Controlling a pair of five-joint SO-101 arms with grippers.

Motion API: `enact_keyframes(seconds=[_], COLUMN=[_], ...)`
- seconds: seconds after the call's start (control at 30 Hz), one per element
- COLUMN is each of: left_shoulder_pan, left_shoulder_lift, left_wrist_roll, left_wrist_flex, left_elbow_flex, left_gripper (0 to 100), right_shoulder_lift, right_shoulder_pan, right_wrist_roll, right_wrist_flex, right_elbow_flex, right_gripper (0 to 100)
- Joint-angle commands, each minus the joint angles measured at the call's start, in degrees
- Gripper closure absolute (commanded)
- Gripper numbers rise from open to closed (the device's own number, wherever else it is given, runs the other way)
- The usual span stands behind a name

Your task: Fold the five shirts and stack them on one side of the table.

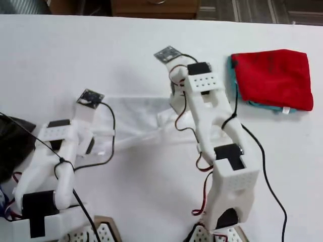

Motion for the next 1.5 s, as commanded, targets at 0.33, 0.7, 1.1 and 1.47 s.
enact_keyframes(seconds=[0.33, 0.7, 1.1, 1.47], left_shoulder_pan=[0.35, 0.35, 0.35, 0.35], left_shoulder_lift=[-0.79, -0.79, -0.79, -0.79], left_wrist_roll=[-0.26, -0.26, -0.26, -0.26], left_wrist_flex=[-0.62, -0.62, -0.62, -0.62], left_elbow_flex=[-0.22, -0.22, -0.13, -0.22], left_gripper=[97, 97, 97, 97], right_shoulder_lift=[4.88, 5.41, -4.35, -13.32], right_shoulder_pan=[-2.42, -4.88, 2.07, 7.78], right_wrist_roll=[4.4, 4.22, 1.49, 1.93], right_wrist_flex=[4.18, -9.36, -0.31, -16.4], right_elbow_flex=[-1.76, -1.76, -0.44, 24.44], right_gripper=[97.8, 97.8, 97.8, 97.8])
